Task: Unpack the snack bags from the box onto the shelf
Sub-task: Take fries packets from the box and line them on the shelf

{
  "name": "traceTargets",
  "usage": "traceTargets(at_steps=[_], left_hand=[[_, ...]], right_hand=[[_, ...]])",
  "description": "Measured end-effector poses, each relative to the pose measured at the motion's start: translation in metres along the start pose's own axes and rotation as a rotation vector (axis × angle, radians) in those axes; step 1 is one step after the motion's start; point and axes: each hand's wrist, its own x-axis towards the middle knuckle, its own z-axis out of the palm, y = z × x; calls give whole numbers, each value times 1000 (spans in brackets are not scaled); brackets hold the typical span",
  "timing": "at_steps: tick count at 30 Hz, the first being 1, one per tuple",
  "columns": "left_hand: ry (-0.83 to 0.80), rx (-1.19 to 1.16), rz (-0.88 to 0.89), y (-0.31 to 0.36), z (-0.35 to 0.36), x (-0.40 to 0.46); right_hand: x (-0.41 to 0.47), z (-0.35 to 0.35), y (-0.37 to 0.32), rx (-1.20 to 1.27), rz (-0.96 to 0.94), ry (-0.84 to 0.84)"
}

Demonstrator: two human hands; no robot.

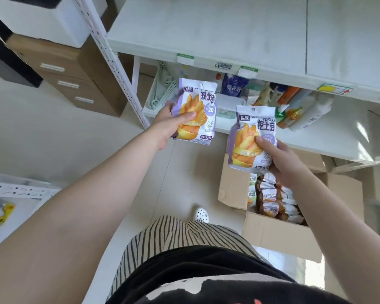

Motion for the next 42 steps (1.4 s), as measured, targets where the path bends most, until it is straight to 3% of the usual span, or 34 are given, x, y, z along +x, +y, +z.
traceTargets(at_steps=[8,22,34,42], left_hand=[[-78,-29,114,73,11,74],[-233,93,260,179,8,252],[-409,60,292,207,47,336],[-394,39,288,221,57,365]], right_hand=[[53,9,-60,77,-63,16],[161,54,-155,197,-181,232],[265,45,-208,165,-369,114],[319,44,-195,98,-391,93]])
